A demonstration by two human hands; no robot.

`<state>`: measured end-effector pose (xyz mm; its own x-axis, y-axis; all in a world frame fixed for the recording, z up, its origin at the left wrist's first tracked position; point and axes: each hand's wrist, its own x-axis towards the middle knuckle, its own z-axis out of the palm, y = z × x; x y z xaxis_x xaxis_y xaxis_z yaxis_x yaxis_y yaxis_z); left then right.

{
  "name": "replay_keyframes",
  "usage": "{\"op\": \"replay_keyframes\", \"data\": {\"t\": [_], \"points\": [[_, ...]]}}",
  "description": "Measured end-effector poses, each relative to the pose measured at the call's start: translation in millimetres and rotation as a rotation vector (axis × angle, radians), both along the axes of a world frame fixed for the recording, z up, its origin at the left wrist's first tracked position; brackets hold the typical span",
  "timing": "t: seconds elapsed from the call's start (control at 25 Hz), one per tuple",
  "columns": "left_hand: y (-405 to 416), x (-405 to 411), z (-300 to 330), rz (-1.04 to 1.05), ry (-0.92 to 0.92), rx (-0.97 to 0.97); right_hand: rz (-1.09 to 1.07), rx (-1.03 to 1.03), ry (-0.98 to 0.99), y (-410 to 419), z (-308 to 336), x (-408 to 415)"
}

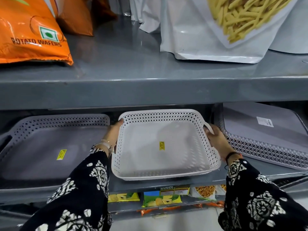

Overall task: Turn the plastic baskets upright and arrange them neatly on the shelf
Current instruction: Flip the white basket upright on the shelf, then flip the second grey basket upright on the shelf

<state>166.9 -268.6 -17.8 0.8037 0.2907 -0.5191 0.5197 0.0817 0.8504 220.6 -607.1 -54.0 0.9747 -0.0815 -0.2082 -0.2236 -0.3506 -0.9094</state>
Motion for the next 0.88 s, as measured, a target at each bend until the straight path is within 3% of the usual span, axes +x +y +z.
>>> {"op": "replay_keyframes", "data": {"t": [0.16,0.24,0.52,0.88], "points": [[-22,19,15,-0.027,-0.009,0.552,0.036,-0.062,-0.118,5,20,5],[-41,29,28,-0.099,-0.068,0.733,0.035,-0.069,-0.196,0,39,7],[-150,59,37,-0.259,-0.230,0.544,-0.277,-0.134,-0.299,-98,72,-8],[-312,116,35,-0.292,-0.370,0.340,-0.436,-0.282,-0.142,-277,55,38]]}}
